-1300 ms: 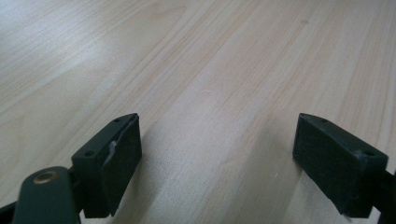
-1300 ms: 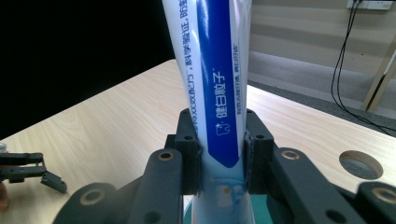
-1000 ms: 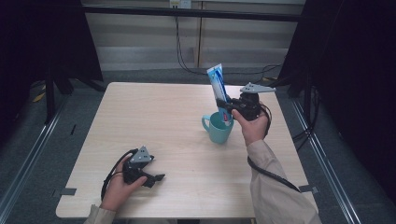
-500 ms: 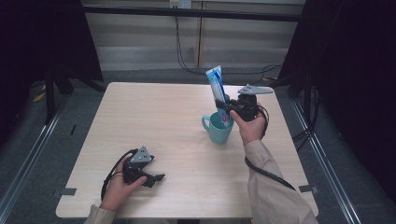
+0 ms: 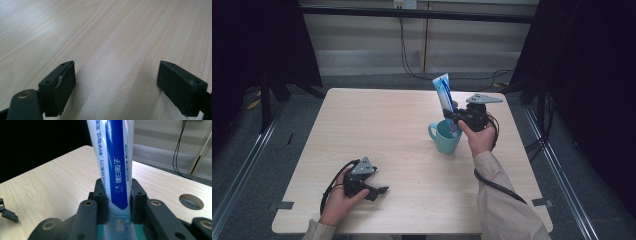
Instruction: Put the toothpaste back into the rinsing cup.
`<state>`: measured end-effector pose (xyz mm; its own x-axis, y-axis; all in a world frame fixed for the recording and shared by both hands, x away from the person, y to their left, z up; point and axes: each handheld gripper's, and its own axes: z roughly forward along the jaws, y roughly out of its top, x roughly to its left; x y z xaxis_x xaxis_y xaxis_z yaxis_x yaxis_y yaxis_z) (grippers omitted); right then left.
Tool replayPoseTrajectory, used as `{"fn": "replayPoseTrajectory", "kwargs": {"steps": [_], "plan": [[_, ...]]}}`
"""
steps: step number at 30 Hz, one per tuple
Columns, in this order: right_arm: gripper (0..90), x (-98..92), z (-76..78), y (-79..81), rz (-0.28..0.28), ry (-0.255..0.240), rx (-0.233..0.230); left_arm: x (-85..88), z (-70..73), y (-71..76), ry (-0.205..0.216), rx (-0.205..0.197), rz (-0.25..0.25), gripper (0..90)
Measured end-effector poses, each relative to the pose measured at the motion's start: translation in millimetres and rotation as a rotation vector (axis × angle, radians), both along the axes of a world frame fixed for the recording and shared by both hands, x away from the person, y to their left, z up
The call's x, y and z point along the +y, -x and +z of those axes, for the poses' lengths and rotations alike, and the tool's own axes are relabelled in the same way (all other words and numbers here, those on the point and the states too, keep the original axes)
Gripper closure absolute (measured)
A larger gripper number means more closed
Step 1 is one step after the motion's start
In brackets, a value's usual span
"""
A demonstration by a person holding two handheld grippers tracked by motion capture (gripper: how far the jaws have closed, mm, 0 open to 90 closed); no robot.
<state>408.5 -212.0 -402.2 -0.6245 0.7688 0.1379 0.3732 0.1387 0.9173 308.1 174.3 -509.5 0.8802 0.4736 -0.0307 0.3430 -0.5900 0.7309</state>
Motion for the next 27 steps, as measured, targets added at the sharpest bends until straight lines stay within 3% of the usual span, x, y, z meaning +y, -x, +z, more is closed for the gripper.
{"fn": "replayPoseTrajectory", "kwargs": {"steps": [27], "plan": [[72.0,-1.4,-14.8,0.5,-0.008,-0.009,0.009,0.0,-0.1,0.3,0.002,0.000,0.002,15.3]]}}
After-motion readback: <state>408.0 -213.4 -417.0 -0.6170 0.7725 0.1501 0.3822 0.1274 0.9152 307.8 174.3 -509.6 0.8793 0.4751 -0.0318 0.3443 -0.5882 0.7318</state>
